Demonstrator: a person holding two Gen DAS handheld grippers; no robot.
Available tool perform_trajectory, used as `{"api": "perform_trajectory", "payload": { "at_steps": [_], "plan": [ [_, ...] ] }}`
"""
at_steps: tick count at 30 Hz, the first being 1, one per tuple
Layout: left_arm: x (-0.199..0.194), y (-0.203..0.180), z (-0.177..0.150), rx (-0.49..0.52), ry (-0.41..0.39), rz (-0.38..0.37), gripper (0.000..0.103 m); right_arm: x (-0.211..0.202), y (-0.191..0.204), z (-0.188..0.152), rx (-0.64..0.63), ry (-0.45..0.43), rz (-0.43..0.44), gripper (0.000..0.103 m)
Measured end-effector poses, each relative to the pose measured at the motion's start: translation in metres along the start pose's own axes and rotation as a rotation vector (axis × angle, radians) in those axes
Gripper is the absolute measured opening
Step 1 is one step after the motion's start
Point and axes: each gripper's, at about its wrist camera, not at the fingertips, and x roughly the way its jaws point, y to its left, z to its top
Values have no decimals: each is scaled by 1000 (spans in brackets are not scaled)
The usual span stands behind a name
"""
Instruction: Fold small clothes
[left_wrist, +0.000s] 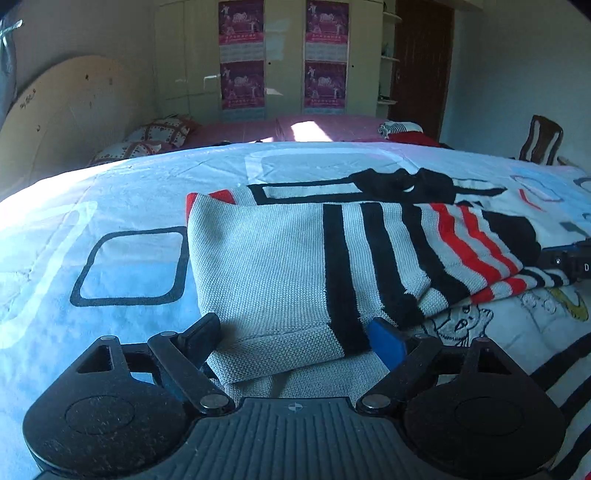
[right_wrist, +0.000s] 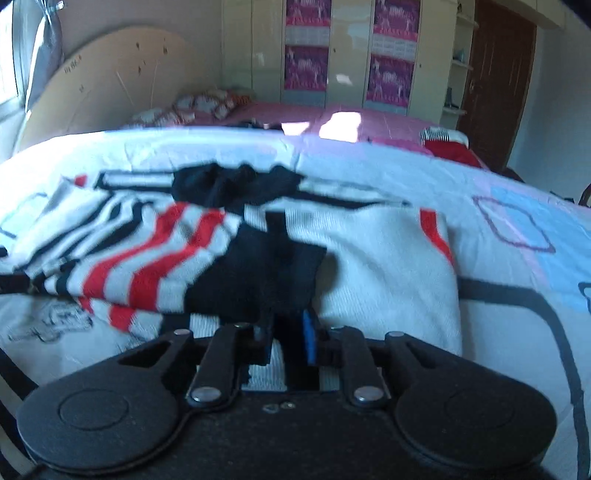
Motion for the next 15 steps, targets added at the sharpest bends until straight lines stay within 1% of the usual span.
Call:
{"api": "perform_trajectory", "payload": {
  "at_steps": [1,2,3,5,9,15],
  "plan": [
    [1,-2,1,17,6,3,88,0,1,0,-11,6,-5,19],
    [2,-2,5,18,17,-1,88,-3,1,5,-8,31,-16,22],
    [0,-2,7,23,24,-4,88,-8,1,9,4,38,-28,27],
    [-5,0,10,18,25,-10,88,-31,-5,9,56,-27,-45,30],
    [-25,4,9,-3,5,-39,88,-70,-12,-4,130,-62,-83,31],
    [-50,5,-3,-23,-2,-48,88,-104,-14,-24,163,-44,-101,34]
  ]
}}
